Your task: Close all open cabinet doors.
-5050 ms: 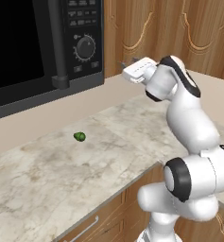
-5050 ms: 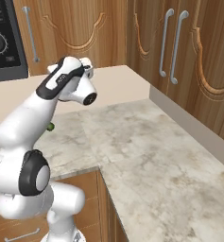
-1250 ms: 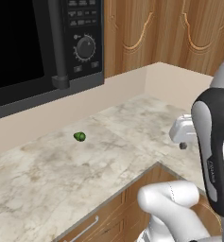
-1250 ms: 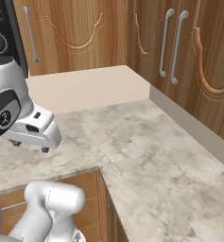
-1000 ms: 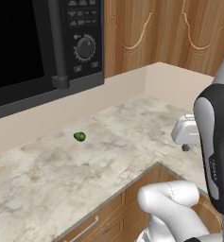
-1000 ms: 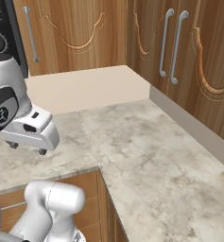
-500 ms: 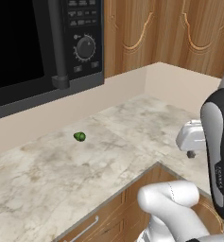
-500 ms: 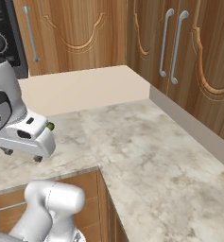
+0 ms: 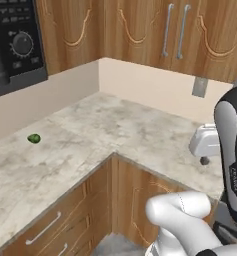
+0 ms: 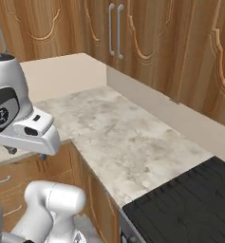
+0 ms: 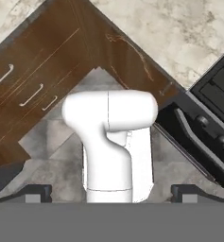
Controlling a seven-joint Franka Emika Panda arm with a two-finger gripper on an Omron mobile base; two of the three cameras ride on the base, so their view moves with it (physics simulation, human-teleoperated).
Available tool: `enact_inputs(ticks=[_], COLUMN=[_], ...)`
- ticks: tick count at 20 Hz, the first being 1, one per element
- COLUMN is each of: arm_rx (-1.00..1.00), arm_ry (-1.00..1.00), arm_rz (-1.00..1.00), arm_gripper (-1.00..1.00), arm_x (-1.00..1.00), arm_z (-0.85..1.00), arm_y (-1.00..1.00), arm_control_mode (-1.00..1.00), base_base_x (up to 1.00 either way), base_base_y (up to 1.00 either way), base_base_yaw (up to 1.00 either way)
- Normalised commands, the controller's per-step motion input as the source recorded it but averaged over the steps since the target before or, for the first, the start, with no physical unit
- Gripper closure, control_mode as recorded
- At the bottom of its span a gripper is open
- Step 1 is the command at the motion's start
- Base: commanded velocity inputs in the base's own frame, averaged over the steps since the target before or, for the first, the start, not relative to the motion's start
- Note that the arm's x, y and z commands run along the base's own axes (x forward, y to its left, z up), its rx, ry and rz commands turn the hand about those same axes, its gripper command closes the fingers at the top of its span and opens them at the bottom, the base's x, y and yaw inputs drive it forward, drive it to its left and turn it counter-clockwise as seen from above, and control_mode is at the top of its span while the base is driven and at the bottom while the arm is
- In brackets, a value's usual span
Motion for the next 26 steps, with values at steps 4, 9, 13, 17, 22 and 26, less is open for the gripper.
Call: enact_inputs(ticks=[4, 9, 13, 17, 22, 26], arm_rx=[0.0, 0.0, 0.0, 0.0, 0.0, 0.0], arm_ry=[0.0, 0.0, 0.0, 0.0, 0.0, 0.0], arm_rz=[0.0, 0.0, 0.0, 0.0, 0.0, 0.0], arm_gripper=[-1.0, -1.0, -1.0, -1.0, -1.0, -1.0], arm_x=[0.0, 0.0, 0.0, 0.0, 0.0, 0.0], arm_z=[0.0, 0.0, 0.0, 0.0, 0.0, 0.0], arm_y=[0.0, 0.0, 0.0, 0.0, 0.0, 0.0], arm_control_mode=[1.0, 1.0, 1.0, 1.0, 1.0, 1.0], base_base_x=[-1.0, -0.89, -0.78, -0.64, -0.57, -0.23], base_base_y=[-0.04, 0.0, 0.0, -0.01, -0.03, -0.01], base_base_yaw=[-0.71, -0.74, -0.76, -0.72, -0.68, -0.52])
